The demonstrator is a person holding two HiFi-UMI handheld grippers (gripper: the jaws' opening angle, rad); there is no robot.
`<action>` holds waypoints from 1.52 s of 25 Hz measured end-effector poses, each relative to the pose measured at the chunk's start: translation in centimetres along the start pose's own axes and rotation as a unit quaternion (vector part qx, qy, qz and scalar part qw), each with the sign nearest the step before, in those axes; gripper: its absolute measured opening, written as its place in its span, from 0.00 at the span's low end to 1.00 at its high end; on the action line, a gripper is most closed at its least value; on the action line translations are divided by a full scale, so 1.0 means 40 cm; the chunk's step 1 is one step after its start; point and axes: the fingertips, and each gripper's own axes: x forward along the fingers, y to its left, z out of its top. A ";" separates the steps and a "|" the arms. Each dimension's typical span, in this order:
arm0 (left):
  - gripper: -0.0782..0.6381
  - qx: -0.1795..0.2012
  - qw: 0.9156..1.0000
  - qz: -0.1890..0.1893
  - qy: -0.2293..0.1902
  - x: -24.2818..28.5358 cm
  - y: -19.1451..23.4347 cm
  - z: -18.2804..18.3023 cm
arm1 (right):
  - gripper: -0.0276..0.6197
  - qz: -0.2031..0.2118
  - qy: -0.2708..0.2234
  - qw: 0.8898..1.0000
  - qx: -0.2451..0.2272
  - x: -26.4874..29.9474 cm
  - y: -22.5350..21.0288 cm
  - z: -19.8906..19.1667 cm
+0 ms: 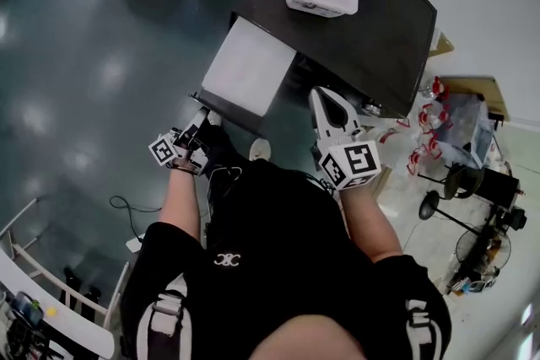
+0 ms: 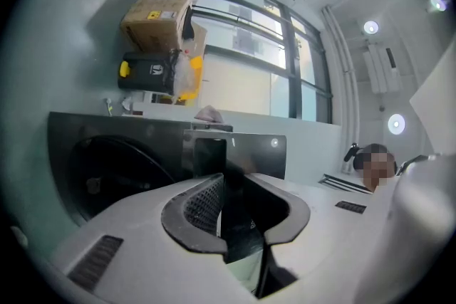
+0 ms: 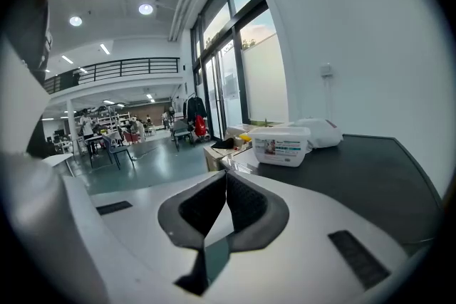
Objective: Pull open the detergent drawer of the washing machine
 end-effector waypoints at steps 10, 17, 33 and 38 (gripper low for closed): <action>0.23 0.007 1.000 0.005 0.000 -0.033 -0.016 -0.006 | 0.05 0.027 -0.002 1.000 -0.009 0.027 0.043 0.004; 0.22 0.011 1.000 0.005 -0.007 -0.067 -0.025 -0.021 | 0.05 0.031 -0.001 0.999 -0.010 0.023 0.051 0.002; 0.23 0.023 0.999 0.030 -0.021 -0.097 0.009 -0.018 | 0.05 0.052 0.002 0.999 -0.014 0.023 0.090 -0.016; 0.23 0.035 0.998 0.048 -0.026 -0.099 0.012 -0.019 | 0.05 0.063 0.000 0.998 -0.013 0.024 0.098 -0.023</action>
